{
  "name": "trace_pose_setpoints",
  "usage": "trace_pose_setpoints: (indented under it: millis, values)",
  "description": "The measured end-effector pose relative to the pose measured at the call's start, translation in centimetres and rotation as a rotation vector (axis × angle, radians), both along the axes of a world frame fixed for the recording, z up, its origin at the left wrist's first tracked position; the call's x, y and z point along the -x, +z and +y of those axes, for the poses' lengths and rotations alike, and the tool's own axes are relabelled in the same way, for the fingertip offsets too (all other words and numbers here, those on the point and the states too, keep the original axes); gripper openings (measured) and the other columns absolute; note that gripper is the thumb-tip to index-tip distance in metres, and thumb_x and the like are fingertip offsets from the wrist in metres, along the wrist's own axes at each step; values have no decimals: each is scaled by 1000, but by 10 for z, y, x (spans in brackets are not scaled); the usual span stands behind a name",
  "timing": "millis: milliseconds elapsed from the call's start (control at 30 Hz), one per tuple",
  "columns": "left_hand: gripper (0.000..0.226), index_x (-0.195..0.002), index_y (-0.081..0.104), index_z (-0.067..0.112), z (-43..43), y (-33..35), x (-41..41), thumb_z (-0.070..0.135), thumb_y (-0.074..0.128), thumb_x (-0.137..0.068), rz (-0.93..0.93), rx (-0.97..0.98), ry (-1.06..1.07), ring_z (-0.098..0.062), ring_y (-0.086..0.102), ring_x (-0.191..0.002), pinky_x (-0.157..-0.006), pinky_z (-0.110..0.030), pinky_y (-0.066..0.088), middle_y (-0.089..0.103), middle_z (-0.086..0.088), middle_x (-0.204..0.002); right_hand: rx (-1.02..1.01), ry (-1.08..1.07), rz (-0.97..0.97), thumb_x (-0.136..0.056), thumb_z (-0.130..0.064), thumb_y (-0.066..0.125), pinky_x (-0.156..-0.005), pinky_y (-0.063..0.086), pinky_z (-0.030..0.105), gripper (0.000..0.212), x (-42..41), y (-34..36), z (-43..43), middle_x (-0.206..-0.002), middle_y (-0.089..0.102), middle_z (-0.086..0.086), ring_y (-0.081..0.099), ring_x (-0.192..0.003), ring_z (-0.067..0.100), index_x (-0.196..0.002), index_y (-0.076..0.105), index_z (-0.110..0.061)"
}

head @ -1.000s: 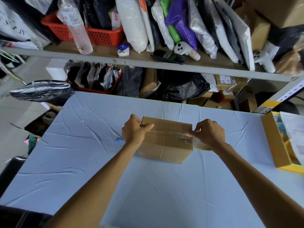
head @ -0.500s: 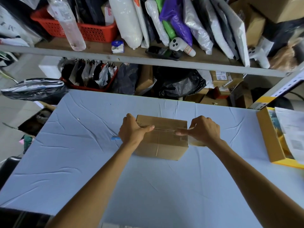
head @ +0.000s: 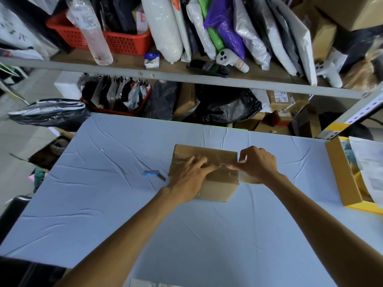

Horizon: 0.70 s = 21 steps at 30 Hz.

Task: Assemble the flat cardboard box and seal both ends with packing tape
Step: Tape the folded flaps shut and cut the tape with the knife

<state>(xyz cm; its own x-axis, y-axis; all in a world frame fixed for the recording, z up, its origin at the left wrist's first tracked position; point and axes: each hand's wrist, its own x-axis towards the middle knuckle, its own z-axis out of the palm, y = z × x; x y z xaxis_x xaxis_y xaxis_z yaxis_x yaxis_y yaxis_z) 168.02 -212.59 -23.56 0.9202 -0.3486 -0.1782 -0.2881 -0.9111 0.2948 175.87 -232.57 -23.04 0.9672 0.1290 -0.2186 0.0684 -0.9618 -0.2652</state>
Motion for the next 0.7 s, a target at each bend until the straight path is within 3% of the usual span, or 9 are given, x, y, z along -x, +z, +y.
trace_pose_setpoints:
  millis: [67,133,233,300,367,433,567,700]
  values:
    - [80,-149,14,40,-6,2,-4,-9,39,-92,55,-17,-4,-38,17,-138,-107,-46,35,21,-4,-150,-43,45,25,-68,-67,68,-57,34,26,44,-1,3,-9,-82,58,-5,52,-80,18,-82,68,-25]
    - [65,-149,18,40,-13,-4,-9,6,38,-97,6,-20,-10,-37,24,-129,-102,-45,40,26,-6,-144,-103,10,57,-69,-62,71,-61,40,27,38,-1,3,-23,-87,59,-6,54,-83,17,-88,70,-29]
    - [47,-146,27,37,-18,-14,-10,31,32,-100,-63,-14,22,-33,31,-116,-98,-44,39,32,-7,-135,-309,-104,129,-67,-54,77,-59,40,28,32,3,-5,-45,-74,63,2,59,-71,19,-68,68,-24]
    - [46,-146,24,39,-18,-16,-12,40,28,-101,-43,-62,10,-37,30,-120,-102,-46,35,30,-7,-139,-493,-72,162,-70,-40,81,-59,41,30,25,7,-9,-56,-69,65,5,60,-65,21,-65,70,-18]
    - [48,-147,13,45,-20,-16,-14,46,23,-100,12,-124,-12,-44,23,-128,-109,-53,27,20,-9,-148,-646,-16,173,-73,-30,80,-59,45,26,17,11,-8,-65,-72,68,4,62,-67,20,-74,73,-14]
    - [48,-146,6,49,-23,-15,-13,46,21,-100,64,-151,-23,-49,14,-133,-111,-60,21,11,-10,-154,-694,-12,165,-76,-26,79,-59,46,22,14,11,-6,-72,-75,69,1,63,-68,16,-80,74,-14]
    - [48,-146,8,50,-23,-11,-12,45,23,-101,52,-163,-22,-46,17,-130,-110,-58,24,11,-11,-153,-561,-62,251,-74,-38,78,-64,46,32,20,2,-15,-72,-76,67,4,62,-72,21,-74,74,-18]
    - [47,-145,10,52,-25,-9,-15,46,24,-100,62,-161,-19,-46,19,-129,-111,-58,21,12,-11,-151,56,-81,223,-69,-62,68,-61,36,29,48,2,-27,-63,-79,59,3,55,-74,23,-79,60,-16]
